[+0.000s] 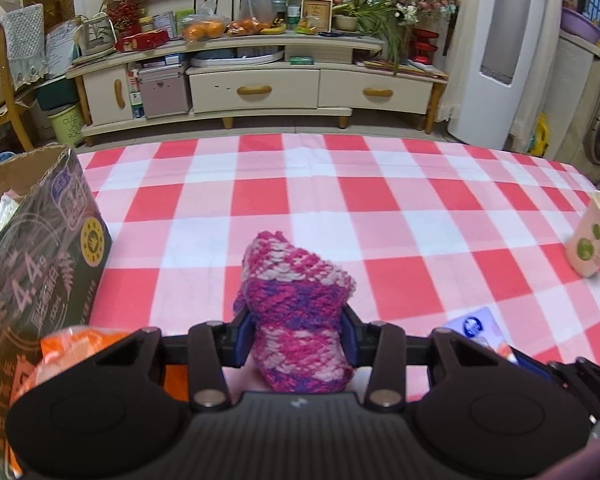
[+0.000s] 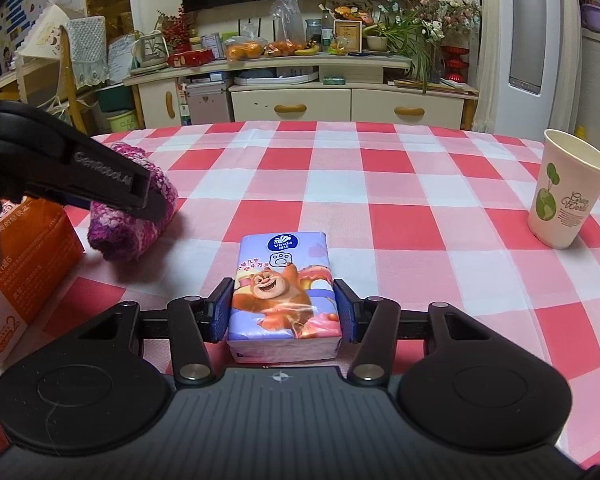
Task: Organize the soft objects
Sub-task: 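Carry the knit sock and tissue pack over the box with both grippers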
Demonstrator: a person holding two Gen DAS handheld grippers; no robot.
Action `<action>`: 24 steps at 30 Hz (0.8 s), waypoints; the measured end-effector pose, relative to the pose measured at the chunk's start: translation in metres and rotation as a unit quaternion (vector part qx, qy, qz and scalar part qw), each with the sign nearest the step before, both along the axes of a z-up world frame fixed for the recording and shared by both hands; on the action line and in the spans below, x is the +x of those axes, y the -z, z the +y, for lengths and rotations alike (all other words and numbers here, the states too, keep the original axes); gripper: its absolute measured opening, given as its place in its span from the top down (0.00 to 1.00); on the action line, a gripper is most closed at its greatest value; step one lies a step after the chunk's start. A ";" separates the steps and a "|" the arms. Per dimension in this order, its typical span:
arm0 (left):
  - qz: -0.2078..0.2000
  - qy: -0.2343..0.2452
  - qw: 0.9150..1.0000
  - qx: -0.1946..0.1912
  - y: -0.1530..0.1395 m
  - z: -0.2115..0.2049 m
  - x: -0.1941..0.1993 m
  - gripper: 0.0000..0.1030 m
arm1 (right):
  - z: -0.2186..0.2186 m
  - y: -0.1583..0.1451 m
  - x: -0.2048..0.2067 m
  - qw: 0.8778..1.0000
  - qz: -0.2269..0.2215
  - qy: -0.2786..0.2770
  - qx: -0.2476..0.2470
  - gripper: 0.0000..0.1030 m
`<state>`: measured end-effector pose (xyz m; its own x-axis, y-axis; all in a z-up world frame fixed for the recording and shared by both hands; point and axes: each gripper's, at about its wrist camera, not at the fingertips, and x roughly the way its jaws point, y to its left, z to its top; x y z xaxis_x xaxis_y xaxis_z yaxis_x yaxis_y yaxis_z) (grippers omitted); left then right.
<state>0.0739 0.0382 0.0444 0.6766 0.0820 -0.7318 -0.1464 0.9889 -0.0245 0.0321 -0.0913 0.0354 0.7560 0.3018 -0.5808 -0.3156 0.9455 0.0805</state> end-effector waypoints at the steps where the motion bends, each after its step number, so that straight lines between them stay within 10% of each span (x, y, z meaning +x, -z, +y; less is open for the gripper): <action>1: -0.001 0.002 1.000 -0.003 -0.001 -0.001 -0.003 0.60 | -0.001 0.000 -0.001 1.000 0.000 0.002 0.000 0.38; 24: -0.051 0.043 0.998 0.000 -0.027 -0.016 -0.077 0.60 | -0.019 0.002 -0.044 0.998 0.011 0.055 -0.004 0.38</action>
